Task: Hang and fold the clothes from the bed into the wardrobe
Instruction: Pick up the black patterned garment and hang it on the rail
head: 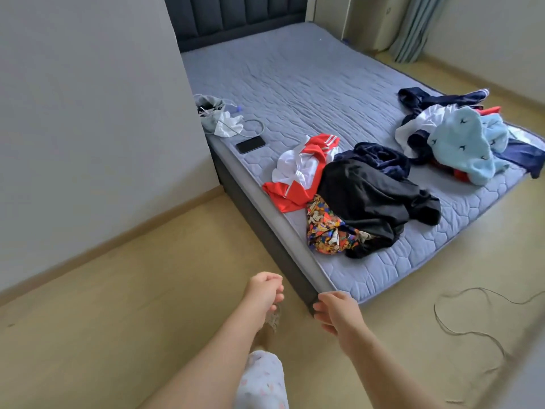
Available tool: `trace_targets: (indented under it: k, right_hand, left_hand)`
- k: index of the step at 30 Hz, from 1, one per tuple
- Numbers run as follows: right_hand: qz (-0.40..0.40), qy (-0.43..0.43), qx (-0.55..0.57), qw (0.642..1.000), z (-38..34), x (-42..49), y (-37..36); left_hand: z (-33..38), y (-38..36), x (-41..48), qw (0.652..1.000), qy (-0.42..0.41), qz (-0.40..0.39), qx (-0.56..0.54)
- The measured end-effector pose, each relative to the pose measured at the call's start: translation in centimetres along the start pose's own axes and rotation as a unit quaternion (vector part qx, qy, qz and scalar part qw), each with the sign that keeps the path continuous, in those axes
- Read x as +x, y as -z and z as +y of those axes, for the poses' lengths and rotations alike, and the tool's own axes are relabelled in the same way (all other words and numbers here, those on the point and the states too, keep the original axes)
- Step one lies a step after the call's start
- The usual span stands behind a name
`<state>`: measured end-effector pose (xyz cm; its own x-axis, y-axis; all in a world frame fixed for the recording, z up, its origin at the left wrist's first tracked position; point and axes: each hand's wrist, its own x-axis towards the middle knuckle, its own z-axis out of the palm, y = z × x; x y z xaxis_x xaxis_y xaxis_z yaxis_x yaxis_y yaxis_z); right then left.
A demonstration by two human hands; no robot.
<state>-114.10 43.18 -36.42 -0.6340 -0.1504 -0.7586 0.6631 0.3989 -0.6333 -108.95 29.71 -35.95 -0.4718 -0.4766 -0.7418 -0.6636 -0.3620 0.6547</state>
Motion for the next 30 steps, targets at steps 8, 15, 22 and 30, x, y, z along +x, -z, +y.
trace_targets:
  k: [8, 15, 22, 30]
  right_hand:
    - [0.046, -0.028, 0.042, 0.998, -9.8, 7.8, 0.7]
    - [0.128, -0.063, 0.077, 0.987, -12.1, 11.4, 3.0]
    - [0.102, -0.107, 0.063, 0.987, -12.8, 17.7, 8.5]
    - [0.016, -0.155, -0.042, 0.987, -14.0, 27.8, 16.7]
  left_hand:
    - [11.2, -4.1, 8.8, 0.995, -0.013, -0.062, 0.079]
    - [14.1, -8.4, 13.2, 0.981, 0.008, -0.099, 0.165]
    - [15.3, -14.3, 17.6, 0.978, 0.029, -0.056, 0.196]
    - [12.3, -24.3, 23.3, 0.975, 0.142, 0.014, 0.169]
